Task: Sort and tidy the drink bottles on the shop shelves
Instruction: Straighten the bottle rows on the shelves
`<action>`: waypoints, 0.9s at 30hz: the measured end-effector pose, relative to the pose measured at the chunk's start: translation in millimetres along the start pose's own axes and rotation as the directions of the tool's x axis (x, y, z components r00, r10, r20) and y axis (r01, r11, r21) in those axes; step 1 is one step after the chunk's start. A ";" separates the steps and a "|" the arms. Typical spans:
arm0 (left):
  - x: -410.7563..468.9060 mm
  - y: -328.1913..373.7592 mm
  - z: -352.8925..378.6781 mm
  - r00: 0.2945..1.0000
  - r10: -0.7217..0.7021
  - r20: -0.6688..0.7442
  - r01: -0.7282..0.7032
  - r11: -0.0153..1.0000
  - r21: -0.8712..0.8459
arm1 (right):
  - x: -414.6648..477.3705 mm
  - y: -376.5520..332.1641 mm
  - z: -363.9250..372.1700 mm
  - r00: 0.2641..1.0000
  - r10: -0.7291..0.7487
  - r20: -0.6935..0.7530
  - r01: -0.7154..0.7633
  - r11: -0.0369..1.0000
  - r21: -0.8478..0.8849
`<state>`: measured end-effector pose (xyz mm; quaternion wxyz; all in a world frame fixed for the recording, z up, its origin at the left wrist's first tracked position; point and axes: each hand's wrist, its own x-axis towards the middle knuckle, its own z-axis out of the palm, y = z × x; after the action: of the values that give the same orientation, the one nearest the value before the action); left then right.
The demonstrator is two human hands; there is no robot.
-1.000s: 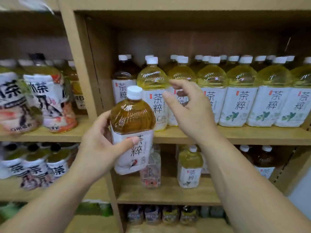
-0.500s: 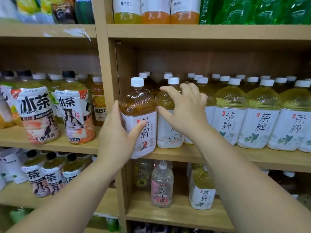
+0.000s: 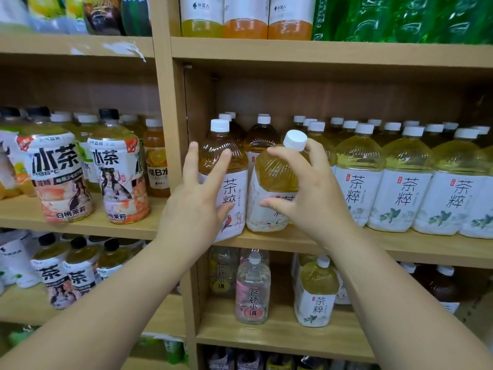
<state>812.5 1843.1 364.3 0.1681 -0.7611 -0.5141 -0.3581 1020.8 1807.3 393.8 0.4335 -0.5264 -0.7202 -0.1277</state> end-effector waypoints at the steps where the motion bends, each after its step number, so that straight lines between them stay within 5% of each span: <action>1: 1.6 1.9 -0.5 1.000 0.007 0.028 -0.008 0.999 0.040 | -1.8 0.2 -1.1 1.000 -0.008 -0.028 0.008 1.000 0.007; 9: 25.9 10.6 15.1 0.992 0.008 0.127 -0.043 0.960 0.276 | -22.4 5.7 -21.6 0.981 -0.013 -0.196 0.029 0.996 0.079; 20: 47.7 4.0 14.2 0.965 -0.019 0.261 -0.093 0.907 0.412 | -40.9 16.5 -62.3 0.970 0.070 -0.231 -0.060 0.997 0.052; 24: 41.7 14.8 16.1 0.990 -0.030 0.141 -0.008 0.965 0.261 | -48.1 17.4 -71.0 0.979 0.094 -0.181 -0.086 0.995 0.054; 27: 18.7 48.9 13.5 0.998 0.066 0.016 -0.065 0.995 -0.076 | -56.7 22.0 -87.2 0.988 0.099 -0.119 -0.091 0.993 0.071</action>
<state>865.7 1843.6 374.0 0.1464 -0.7866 -0.4765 -0.3645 1086.7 1723.8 396.3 0.4992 -0.5369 -0.6702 -0.1154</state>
